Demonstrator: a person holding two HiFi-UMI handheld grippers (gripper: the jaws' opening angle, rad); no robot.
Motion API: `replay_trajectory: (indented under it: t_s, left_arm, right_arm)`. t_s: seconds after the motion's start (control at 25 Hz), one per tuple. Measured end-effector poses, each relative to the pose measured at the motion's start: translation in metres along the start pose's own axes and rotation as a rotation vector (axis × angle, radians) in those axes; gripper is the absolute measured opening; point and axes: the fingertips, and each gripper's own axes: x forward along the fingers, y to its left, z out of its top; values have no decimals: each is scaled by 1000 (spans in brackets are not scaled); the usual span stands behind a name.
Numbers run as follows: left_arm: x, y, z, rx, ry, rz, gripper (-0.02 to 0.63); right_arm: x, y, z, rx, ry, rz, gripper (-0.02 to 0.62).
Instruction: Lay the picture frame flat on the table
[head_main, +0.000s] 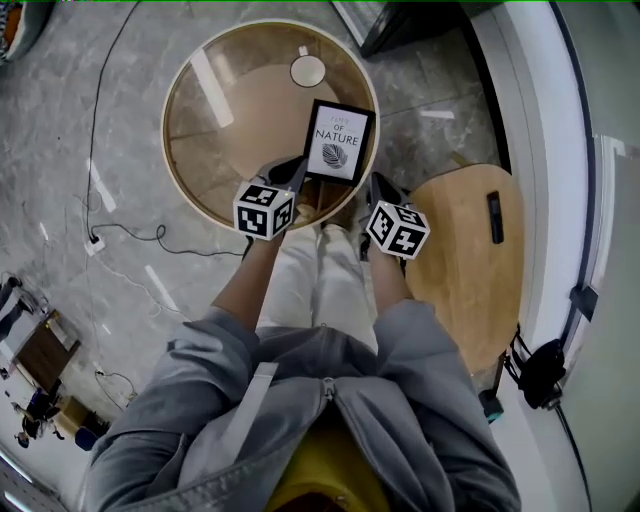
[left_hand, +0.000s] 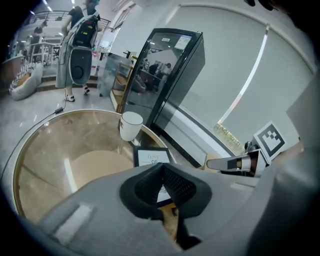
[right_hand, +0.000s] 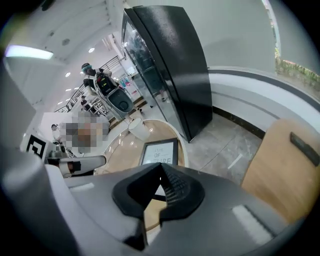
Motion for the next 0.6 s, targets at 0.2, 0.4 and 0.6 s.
replay_trajectory:
  t_s: [0.2,0.4,0.6]
  left_arm:
    - [-46,-24,37,50,-34,26,2]
    - [-90,-62,87,126,-95,12,2]
    - [-144,-99,130,198,-192,31,2]
  right_arm:
    - [-53,16,28,-51,-33,-30,2]
    - [-107,29,64,-98,-108,-60,2]
    - [-168,56,106,-102,-226,-43,2]
